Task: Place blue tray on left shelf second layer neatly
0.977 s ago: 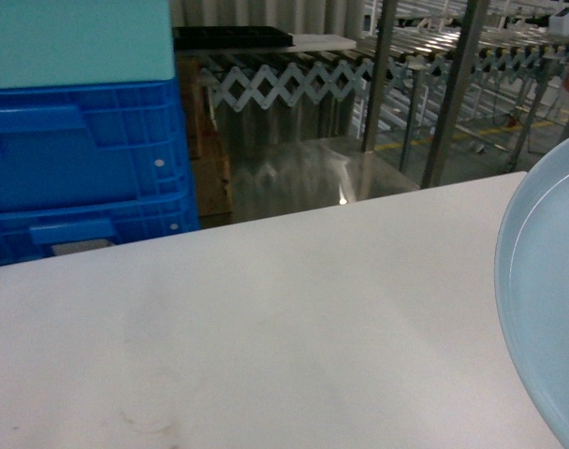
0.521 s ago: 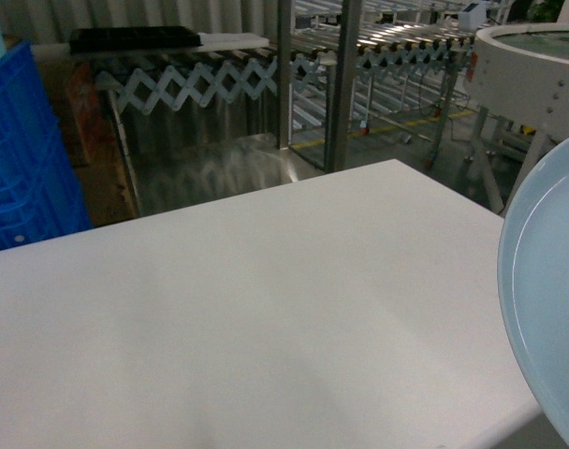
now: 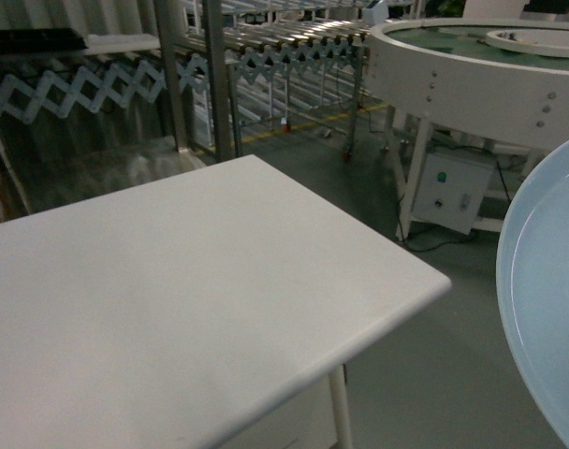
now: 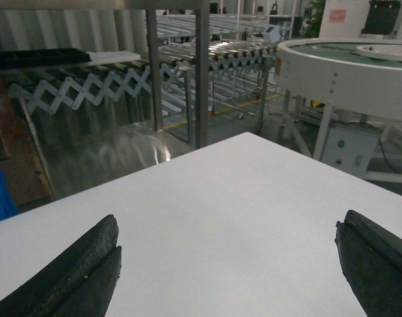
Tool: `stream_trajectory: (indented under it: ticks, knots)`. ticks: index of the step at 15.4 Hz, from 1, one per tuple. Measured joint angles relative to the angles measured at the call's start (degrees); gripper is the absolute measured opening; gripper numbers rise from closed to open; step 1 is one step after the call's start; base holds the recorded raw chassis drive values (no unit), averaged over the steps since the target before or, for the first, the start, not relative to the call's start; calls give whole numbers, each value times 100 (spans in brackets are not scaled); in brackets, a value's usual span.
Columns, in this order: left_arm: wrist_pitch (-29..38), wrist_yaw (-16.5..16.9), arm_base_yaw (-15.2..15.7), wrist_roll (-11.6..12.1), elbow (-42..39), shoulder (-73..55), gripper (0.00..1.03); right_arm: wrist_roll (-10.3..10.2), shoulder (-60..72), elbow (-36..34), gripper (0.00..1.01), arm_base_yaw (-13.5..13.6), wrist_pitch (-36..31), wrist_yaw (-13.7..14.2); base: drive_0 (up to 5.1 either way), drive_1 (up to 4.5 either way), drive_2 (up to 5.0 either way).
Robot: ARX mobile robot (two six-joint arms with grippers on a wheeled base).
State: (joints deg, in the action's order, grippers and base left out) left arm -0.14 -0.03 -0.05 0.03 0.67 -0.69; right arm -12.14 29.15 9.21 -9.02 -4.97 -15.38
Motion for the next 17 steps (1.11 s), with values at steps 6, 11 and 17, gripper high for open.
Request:
stream_trajectory:
  ticks: [6, 11, 17]
  knots:
    - [-13, 0, 0, 0, 0, 0, 98, 0, 17, 0, 2, 0, 17, 0, 348, -388, -388]
    - [-20, -2, 0, 0, 0, 0, 98, 0, 0, 0, 2, 0, -11, -2, 348, -388, -388]
    - [-20, -4, 0, -2, 0, 0, 98, 0, 7, 0, 2, 0, -2, 0, 326, -487, -310]
